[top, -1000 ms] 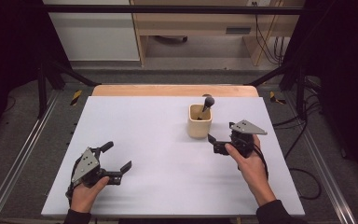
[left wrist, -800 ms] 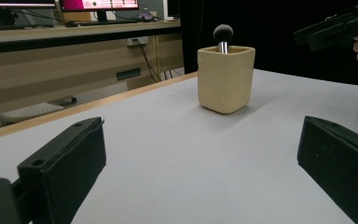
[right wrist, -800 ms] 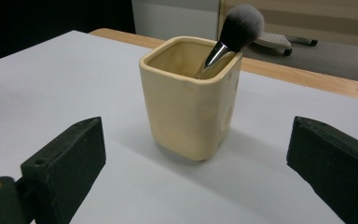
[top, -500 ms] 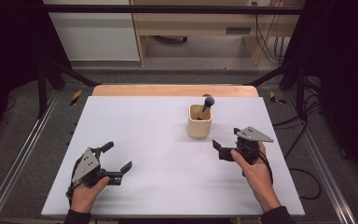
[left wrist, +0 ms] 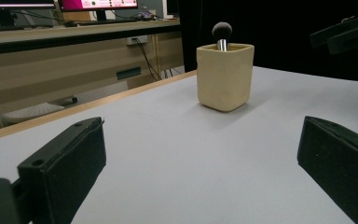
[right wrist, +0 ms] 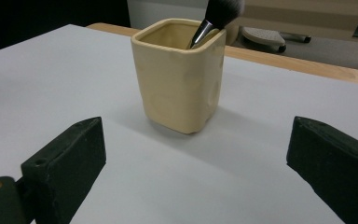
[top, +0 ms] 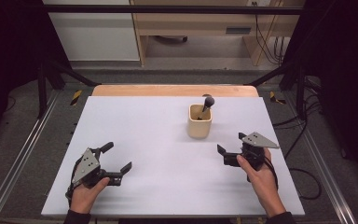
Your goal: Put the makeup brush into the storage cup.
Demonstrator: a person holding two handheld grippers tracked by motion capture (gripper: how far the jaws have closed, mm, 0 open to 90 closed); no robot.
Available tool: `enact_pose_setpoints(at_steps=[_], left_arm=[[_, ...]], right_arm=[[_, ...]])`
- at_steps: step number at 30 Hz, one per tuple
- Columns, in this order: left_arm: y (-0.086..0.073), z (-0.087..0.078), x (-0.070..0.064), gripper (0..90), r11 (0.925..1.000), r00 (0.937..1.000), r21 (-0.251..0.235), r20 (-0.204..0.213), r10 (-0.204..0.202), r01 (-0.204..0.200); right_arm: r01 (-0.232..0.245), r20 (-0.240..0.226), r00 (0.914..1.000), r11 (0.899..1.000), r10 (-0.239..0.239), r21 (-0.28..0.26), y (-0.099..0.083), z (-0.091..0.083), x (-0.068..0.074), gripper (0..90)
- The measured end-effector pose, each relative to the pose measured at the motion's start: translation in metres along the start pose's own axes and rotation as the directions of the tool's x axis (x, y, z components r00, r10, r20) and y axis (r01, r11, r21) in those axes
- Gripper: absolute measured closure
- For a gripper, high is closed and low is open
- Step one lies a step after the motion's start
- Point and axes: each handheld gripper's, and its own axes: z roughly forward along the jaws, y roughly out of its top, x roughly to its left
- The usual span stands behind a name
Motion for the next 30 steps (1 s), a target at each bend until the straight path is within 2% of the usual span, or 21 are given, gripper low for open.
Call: enact_pose_setpoints(at_steps=[20, 30], left_arm=[[0.000, -0.001, -0.001, 0.8, 1.0000, 1.0000, 0.002, -0.001, 0.004, -0.004], [0.000, -0.002, -0.001, 0.8, 1.0000, 1.0000, 0.001, -0.001, 0.006, -0.006]], right_arm=[[-0.012, 0.033, 0.9994, 1.000, 0.012, -0.004, -0.021, -0.020, -0.013, 5.7], [-0.010, 0.048, 0.9988, 1.000, 0.011, -0.028, -0.031, -0.028, -0.018, 5.7]])
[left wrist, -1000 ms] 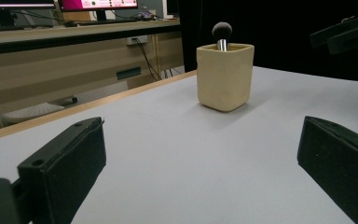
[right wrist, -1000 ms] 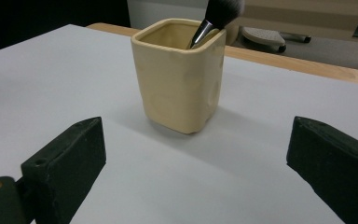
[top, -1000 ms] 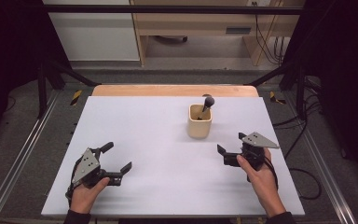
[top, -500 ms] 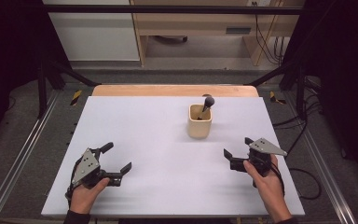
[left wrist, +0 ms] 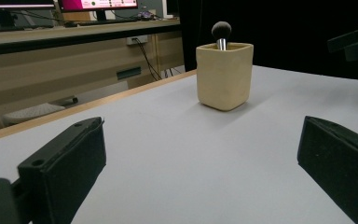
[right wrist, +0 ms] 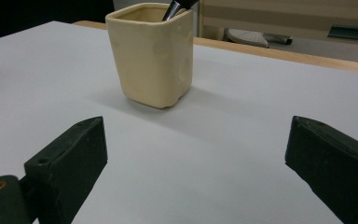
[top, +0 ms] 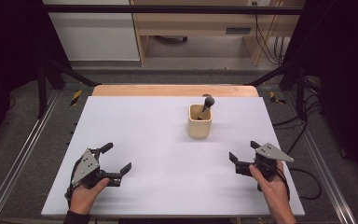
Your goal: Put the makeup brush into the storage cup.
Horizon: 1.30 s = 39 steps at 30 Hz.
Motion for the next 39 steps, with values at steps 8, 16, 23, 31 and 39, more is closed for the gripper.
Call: enact_pose_setpoints(at_steps=[8, 16, 23, 31, 39], left_arm=[[0.000, -0.001, 0.000, 0.8, 1.0000, 1.0000, -0.003, -0.001, 0.001, -0.001], [0.000, -0.003, 0.000, 0.8, 1.0000, 1.0000, -0.008, -0.004, -0.001, 0.001], [-0.001, -0.006, 0.001, 0.8, 1.0000, 0.9999, -0.008, -0.009, -0.003, 0.003], [-0.002, -0.008, 0.003, 0.8, 0.9999, 0.9999, -0.012, -0.014, -0.010, 0.010], [-0.005, -0.012, 0.005, 0.8, 0.9995, 0.9995, -0.021, -0.017, -0.025, 0.025]], right_arm=[[-0.003, 0.006, 1.0000, 1.000, 0.003, -0.015, -0.008, -0.006, -0.004, 5.5], [0.005, 0.011, 0.9999, 1.000, -0.005, -0.028, -0.016, -0.009, -0.007, 5.4], [0.003, 0.014, 0.9999, 0.999, -0.002, -0.037, -0.023, -0.009, -0.007, 5.4], [0.013, 0.006, 0.9999, 0.998, -0.012, -0.059, -0.030, -0.008, -0.005, 5.4], [0.024, -0.012, 0.9996, 0.996, -0.025, -0.090, -0.038, -0.006, -0.001, 4.5]])
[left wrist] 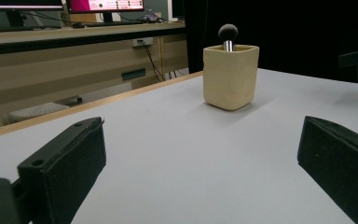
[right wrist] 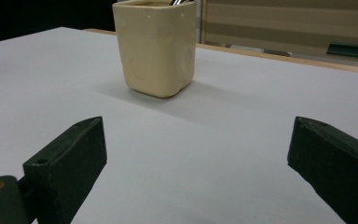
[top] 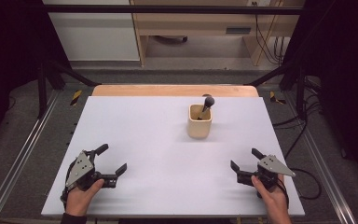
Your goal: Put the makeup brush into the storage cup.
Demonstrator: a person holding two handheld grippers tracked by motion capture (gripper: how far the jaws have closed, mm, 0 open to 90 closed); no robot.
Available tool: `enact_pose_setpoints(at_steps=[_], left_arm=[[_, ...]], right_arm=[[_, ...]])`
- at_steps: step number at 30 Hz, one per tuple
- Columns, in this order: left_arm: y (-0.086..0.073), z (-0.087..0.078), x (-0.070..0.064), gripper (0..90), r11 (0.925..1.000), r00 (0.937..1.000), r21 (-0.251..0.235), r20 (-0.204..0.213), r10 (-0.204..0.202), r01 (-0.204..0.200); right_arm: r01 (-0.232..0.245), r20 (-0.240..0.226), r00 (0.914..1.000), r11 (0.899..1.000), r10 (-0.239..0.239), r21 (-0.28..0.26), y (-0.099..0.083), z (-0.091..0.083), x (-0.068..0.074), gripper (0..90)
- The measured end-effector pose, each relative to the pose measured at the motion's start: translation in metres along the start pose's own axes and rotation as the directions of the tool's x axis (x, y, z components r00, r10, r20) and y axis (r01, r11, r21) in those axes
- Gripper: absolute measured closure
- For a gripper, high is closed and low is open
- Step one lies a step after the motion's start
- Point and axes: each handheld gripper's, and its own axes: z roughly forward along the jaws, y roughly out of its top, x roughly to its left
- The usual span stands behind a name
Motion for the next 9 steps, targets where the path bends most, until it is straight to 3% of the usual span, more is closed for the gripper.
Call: enact_pose_setpoints(at_steps=[9], left_arm=[[-0.0027, -0.0026, -0.0005, 0.8, 1.0000, 1.0000, -0.005, 0.007, -0.006, 0.006]], right_arm=[[0.034, 0.003, 0.9994, 0.999, -0.034, -0.028, -0.0068, 0.0003, 0.0028, 4.6]])
